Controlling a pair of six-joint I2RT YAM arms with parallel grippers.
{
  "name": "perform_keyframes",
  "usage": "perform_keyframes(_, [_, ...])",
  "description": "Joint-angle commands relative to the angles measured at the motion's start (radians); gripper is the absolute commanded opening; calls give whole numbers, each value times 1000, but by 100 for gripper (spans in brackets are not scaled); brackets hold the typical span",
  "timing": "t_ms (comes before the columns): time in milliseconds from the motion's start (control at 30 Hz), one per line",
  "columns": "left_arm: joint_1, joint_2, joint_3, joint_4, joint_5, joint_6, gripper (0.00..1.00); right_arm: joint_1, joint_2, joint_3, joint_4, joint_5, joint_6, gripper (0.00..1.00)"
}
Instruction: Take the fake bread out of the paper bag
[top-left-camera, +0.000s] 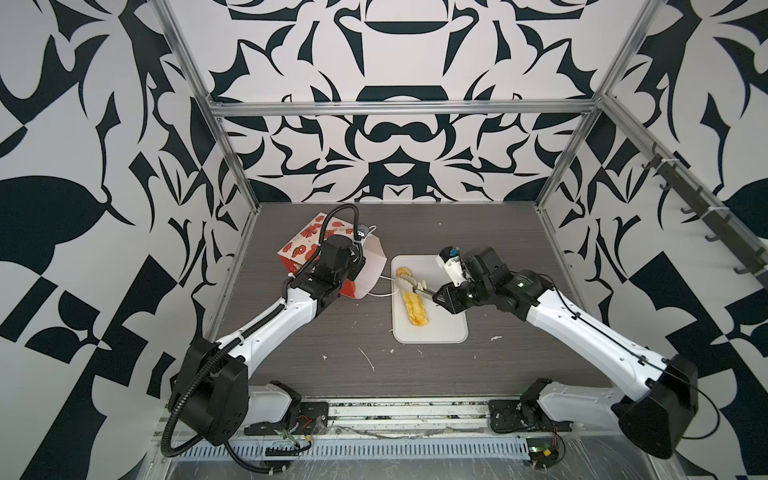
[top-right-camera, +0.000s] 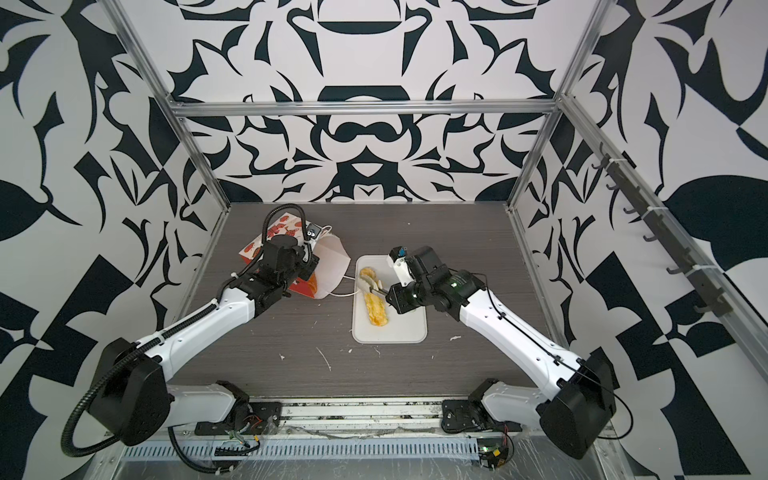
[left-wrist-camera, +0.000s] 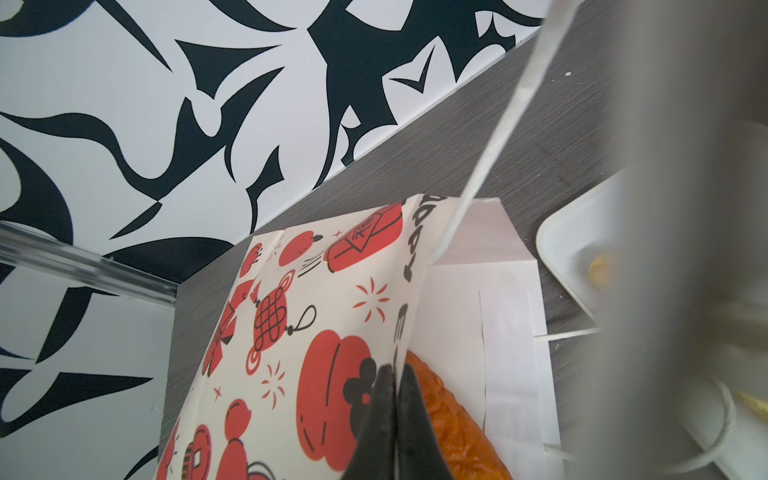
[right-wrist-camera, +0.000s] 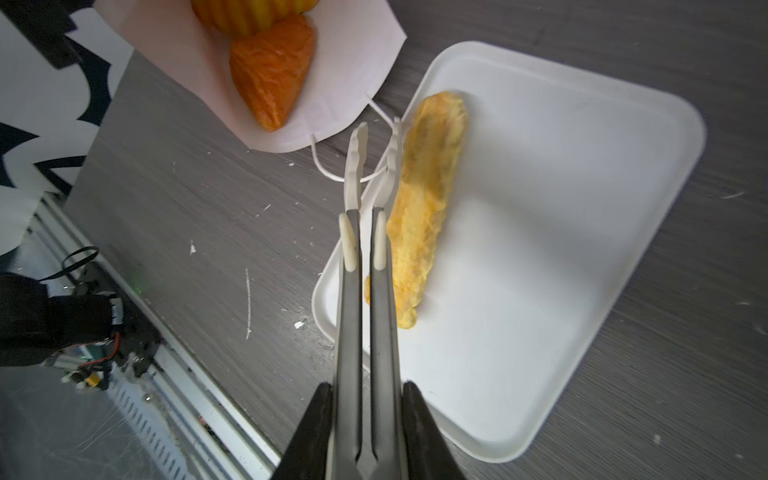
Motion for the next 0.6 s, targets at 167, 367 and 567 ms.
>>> perform_keyframes(167, [0, -32, 3, 13, 3, -17, 0, -77, -200, -76, -101, 488, 33, 19])
perform_keyframes(367, [0, -14, -1, 39, 14, -17, 0, -236, -160, -173, -99, 444, 67, 18])
perform_keyframes(567, [0, -30, -23, 60, 27, -29, 0, -345, -71, -245, -33, 411, 86, 17])
